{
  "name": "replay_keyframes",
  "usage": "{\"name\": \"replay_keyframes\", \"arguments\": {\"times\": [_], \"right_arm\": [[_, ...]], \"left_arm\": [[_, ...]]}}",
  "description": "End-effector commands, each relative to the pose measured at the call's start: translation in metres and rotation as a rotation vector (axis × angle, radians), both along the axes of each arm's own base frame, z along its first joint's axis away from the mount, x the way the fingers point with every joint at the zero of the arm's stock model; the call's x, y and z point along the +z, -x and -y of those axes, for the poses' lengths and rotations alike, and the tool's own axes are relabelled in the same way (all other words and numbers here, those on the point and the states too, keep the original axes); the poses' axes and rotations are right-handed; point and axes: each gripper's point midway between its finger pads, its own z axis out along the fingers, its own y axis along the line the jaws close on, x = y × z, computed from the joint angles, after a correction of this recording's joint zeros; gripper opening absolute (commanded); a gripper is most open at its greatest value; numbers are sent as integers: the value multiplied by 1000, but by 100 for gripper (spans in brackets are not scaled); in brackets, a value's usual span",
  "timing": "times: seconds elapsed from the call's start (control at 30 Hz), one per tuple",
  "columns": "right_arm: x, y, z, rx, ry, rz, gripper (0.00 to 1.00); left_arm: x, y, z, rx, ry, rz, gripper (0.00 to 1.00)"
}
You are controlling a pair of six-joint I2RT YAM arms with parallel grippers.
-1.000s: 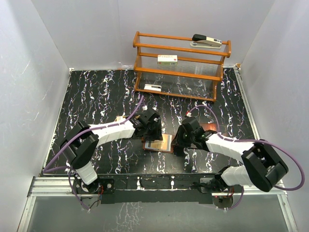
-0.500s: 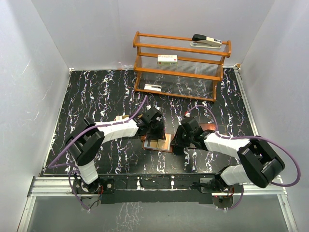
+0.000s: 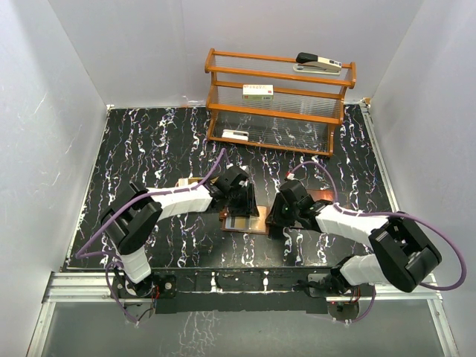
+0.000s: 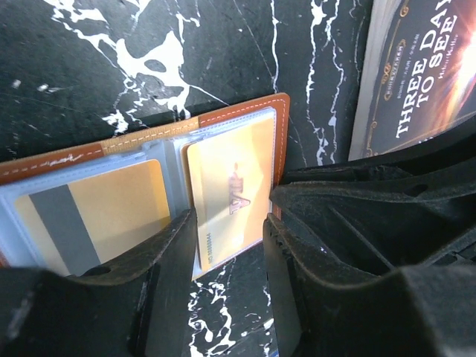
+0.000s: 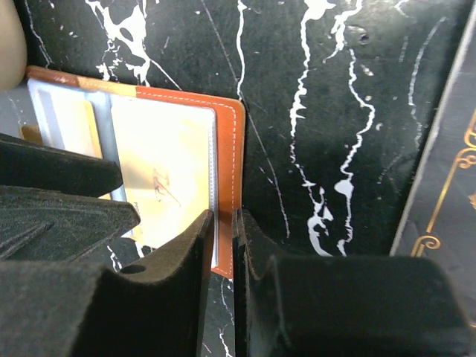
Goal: Put the credit cards into the card holder
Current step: Insert the credit card into the card holder, then turn over the card slot in the card holder.
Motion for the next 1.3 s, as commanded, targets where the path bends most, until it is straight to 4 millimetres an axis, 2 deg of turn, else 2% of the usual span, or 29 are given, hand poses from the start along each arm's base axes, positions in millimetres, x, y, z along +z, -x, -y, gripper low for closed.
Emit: {"name": "replay_keyframes", "arguments": {"times": [0.0,0.1,0.23,0.4,0.67,0.8,0.93,1.07,1.17,1.27], "right_arm": [[17,-12,4,-13,34,69,15],[26,-13,8,-25,42,85,18],[46,-13,2,-27,-7,112,21],[66,-15,-21,4,-119,137,21],[69,-16,-69,70,-136,120,21],[57,-19,-82,96,-105,93,19],[38,-19,-83,106,-50,58,17],[10,-12,-70,96,59,-5,13],[-6,-6,-62,92,102,-29,7],[-15,-2,-59,93,117,-46,5]], "left_arm": [[24,14,28,-57,144,-33,39],[28,13,21,-48,118,-15,42],[35,5,-4,3,1,36,51],[43,-9,-39,79,-51,54,56],[58,-20,-68,139,46,18,54],[61,-22,-70,136,74,16,55],[57,-23,-66,130,94,-4,57],[53,-23,-62,118,98,-16,58],[45,-22,-59,99,87,-44,59],[38,-24,-59,100,78,-46,59]]}}
